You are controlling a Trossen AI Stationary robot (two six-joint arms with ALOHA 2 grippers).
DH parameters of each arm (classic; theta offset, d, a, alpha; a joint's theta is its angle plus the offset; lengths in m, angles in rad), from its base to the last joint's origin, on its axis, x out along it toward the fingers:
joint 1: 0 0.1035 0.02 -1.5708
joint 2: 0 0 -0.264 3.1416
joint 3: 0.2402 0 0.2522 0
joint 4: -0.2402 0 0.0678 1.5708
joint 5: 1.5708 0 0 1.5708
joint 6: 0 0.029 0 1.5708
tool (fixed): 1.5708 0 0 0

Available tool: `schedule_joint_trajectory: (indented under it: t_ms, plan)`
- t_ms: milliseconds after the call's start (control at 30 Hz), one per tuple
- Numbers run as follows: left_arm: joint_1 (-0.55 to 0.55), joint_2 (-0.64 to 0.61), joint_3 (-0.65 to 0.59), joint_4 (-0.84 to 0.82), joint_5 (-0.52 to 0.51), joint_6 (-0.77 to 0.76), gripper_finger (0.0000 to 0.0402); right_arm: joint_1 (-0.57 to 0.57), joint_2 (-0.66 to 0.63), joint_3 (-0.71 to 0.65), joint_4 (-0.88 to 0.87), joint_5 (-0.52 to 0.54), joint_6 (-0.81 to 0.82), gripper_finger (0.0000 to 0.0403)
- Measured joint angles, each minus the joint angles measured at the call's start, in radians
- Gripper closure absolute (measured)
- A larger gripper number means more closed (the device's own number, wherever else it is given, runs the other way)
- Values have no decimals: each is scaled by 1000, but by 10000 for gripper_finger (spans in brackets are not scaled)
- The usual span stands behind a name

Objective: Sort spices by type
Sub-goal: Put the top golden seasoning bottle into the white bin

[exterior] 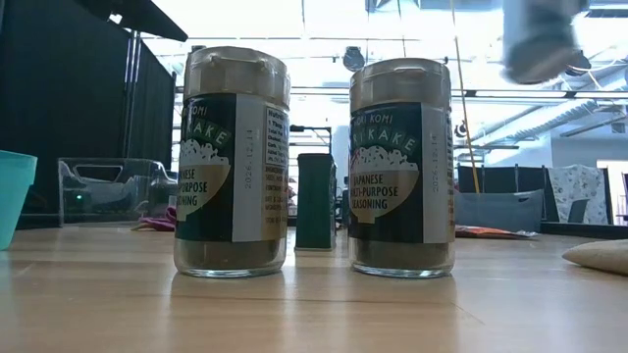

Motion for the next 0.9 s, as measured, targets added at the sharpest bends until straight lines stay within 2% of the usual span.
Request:
schedule_joint_trajectory:
  t_ms: [200, 333, 500, 900]
  plan:
    - [0, 0, 0, -2, 0, -24, 391, 194, 19, 0, -112, -16, 261, 157]
    - [0, 0, 0, -2, 0, -26, 391, 279, 17, 0, -167, -11, 437, 157]
    - [0, 0, 0, -2, 0, -25, 391, 346, 17, -4, -254, 17, 543, 157]
    - [0, 0, 0, 6, -21, -26, 391, 561, 17, -145, -253, 122, 745, 157]
